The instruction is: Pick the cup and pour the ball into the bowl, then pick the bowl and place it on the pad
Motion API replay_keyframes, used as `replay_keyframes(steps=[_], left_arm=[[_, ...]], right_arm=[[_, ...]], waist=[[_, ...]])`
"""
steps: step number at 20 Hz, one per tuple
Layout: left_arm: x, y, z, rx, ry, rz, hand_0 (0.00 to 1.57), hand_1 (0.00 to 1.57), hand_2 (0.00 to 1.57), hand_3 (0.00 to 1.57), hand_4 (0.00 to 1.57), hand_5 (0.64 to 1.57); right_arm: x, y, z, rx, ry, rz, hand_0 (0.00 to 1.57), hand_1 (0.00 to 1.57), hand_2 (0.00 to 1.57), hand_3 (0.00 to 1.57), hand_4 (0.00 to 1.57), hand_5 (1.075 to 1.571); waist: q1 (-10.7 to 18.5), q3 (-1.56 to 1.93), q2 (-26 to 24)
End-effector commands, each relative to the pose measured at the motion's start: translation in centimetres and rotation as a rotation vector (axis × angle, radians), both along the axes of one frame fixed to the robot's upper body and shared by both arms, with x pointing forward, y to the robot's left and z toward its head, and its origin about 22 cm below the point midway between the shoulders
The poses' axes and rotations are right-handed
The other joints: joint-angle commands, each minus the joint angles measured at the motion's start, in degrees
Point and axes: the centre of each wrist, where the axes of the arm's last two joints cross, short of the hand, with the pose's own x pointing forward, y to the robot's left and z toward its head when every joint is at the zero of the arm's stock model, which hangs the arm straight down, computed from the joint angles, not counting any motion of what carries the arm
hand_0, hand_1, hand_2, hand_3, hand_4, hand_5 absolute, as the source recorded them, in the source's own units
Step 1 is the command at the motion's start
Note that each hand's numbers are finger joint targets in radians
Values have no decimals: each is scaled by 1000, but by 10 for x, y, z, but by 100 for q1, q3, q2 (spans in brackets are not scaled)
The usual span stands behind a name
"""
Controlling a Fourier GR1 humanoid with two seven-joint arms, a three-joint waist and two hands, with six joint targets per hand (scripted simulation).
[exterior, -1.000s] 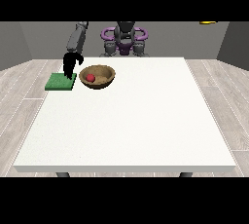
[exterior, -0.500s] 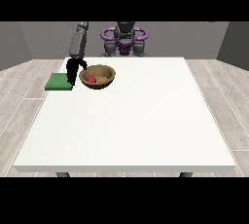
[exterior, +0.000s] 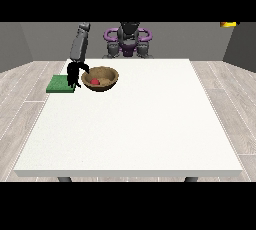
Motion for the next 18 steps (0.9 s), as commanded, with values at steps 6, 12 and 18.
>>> replay_keyframes(steps=[6,12,18], left_arm=[[-3,14,-1,-3,19,5,0,0,0,0,1024,1545],[-13,16,32,-7,-70,-8,0,0,0,0,1018,1536],[-15,24,23,-29,-69,-20,0,0,0,0,1112,1519]], right_arm=[[29,54,3,13,77,3,0,0,0,0,472,1547],[-27,4,-33,-99,315,-162,1571,1571,1571,785,844,1487],[-29,-24,-11,-249,364,-232,1571,1571,1571,1413,922,1525]], waist=[[36,138,18],[187,144,553],[230,125,442]])
